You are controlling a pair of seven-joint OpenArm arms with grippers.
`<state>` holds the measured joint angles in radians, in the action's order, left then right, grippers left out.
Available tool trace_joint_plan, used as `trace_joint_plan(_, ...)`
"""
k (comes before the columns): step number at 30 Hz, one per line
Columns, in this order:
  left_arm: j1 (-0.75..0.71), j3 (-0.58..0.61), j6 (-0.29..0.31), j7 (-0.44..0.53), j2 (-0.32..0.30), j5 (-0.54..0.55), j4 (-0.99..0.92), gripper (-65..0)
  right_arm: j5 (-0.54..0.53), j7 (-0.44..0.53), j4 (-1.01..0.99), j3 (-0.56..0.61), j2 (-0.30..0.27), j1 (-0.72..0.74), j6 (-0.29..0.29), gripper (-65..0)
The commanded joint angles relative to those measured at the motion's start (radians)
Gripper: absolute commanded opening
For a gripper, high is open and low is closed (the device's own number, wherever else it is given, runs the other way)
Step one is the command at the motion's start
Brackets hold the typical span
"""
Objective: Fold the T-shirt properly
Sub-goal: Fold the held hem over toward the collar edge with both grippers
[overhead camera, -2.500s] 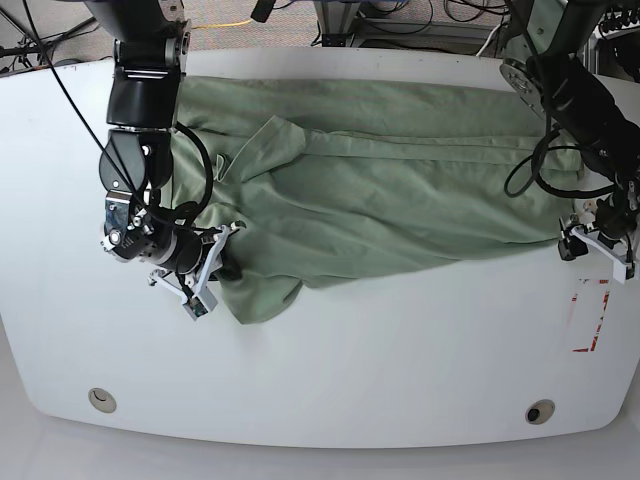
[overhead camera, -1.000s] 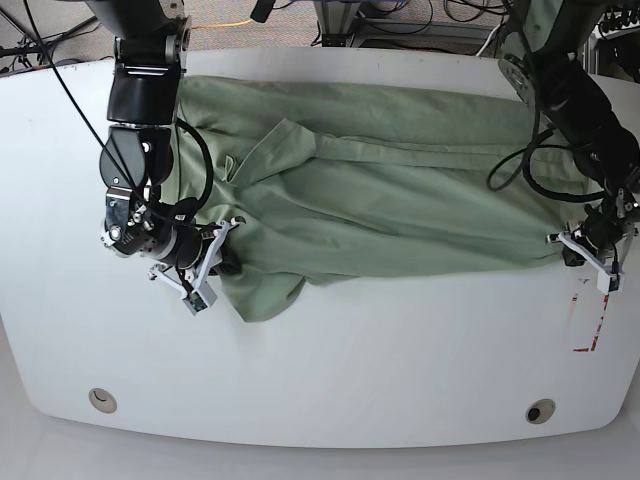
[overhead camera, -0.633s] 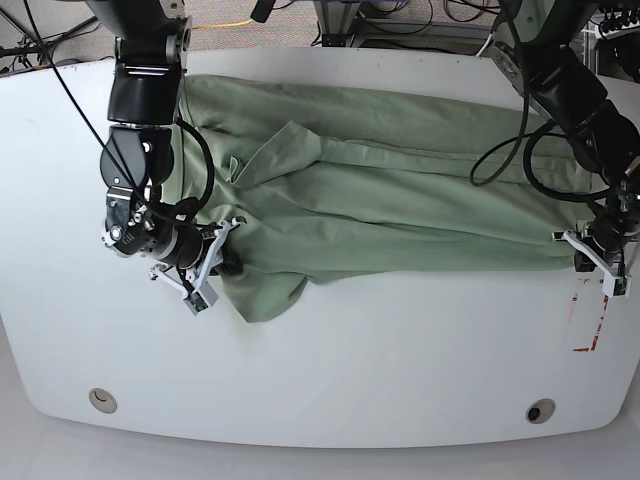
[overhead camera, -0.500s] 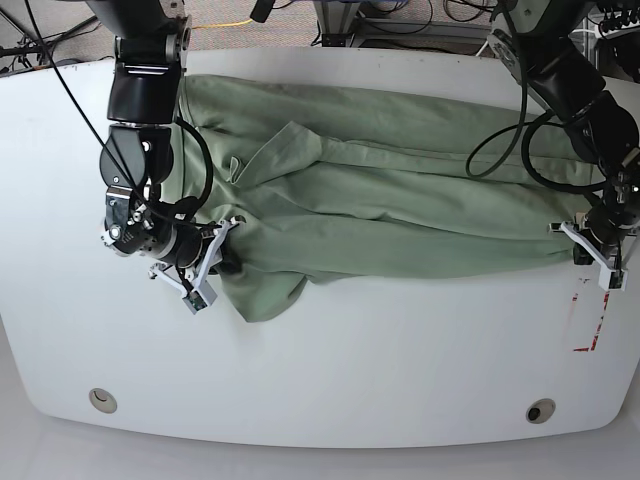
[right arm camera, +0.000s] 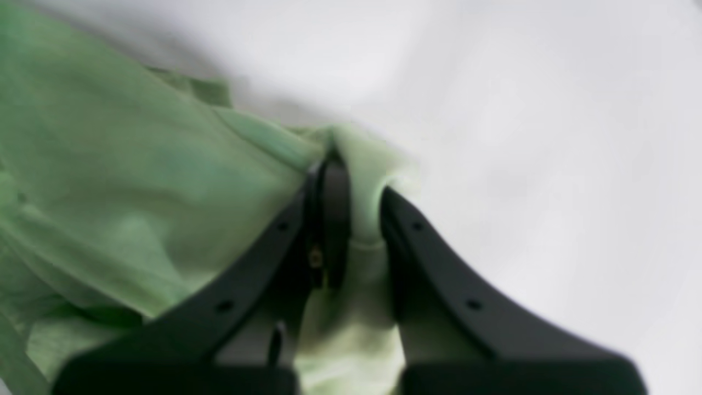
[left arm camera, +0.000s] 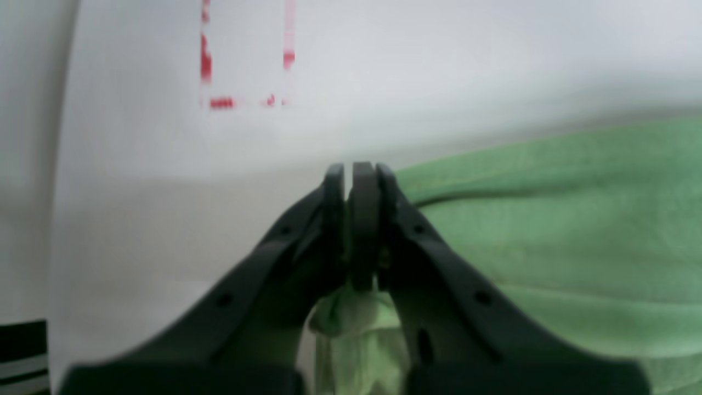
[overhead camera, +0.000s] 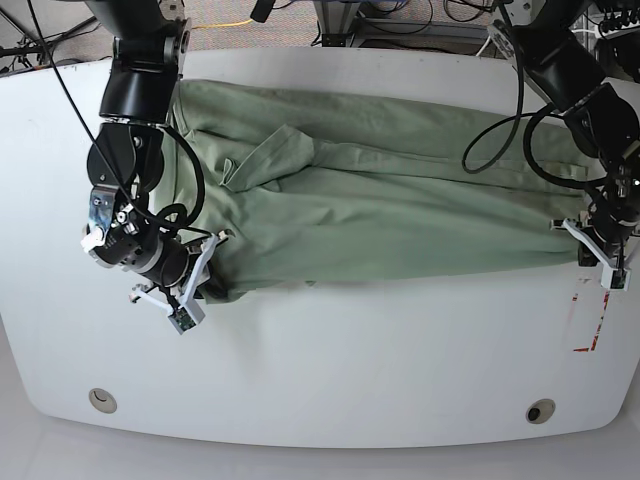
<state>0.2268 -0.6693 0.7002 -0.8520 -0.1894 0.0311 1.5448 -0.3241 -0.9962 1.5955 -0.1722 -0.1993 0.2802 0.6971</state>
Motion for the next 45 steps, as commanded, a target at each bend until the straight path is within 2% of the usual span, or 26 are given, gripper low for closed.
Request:
trace_joint_plan(1, 0.056, 0.001, -0.002, 0.017, -0.017, 0.014, 0.026, -65.0, -0.017, 0.013, 0.027, -0.003, -0.022, 0.032, 0.001, -65.0)
trace_joint_plan(9, 0.076, 0.001, -0.002, -0.043, -0.019, 0.011, 0.075, -65.0, -0.017, -0.048, 0.167, -0.007, -0.030, -0.017, 0.001, -65.0)
trace_joint_plan(13, 0.066, -0.008, -0.002, -0.045, -0.023, 0.013, 0.073, -65.0, -0.017, -0.049, 0.237, -0.007, -0.030, -0.094, 0.001, -65.0)
trace_joint_plan(16, 0.036, -0.004, -0.002, -0.043, -0.057, 0.013, 0.059, -65.0, -0.017, -0.049, 0.259, -0.007, -0.030, -0.141, 0.001, -65.0)
trace_joint_plan(22, 0.018, -0.007, -0.002, -0.042, -0.065, 0.014, 0.019, -65.0, -0.019, -0.049, 0.363, -0.020, -0.019, -0.273, 0.001, -65.0)
trace_joint_plan(25, 0.018, -0.007, -0.002, -0.040, -0.072, 0.014, -0.008, -65.0, -0.071, -0.051, 0.375, -0.046, 0.007, -0.332, 0.001, -65.0)
trace_joint_plan(27, 0.018, -0.002, -0.002, -0.040, -0.097, 0.014, -0.028, -65.0, -0.134, -0.059, 0.375, -0.086, 0.008, -0.373, 0.001, -65.0)
trace_joint_plan(32, 0.018, -0.002, -0.002, -0.040, -0.104, 0.013, -0.066, -65.0, -0.252, -0.123, 0.374, -0.148, 0.008, -0.436, 0.001, -65.0)
trace_joint_plan(39, -0.016, 0.026, -0.002, -0.040, -0.129, 0.011, -0.114, -65.0, -0.263, -0.125, 0.371, -0.149, 0.016, -0.514, 0.001, -65.0)
trace_joint_plan(42, -0.039, 0.055, -0.002, -0.040, -0.149, 0.011, -0.112, -65.0, -0.263, -0.125, 0.371, -0.149, 0.025, -0.540, 0.001, -60.4)
trace_joint_plan(45, -0.068, 0.073, -0.002, -0.040, -0.154, 0.011, -0.114, -61.5, -0.263, -0.125, 0.369, -0.149, 0.039, -0.572, 0.001, -47.4)
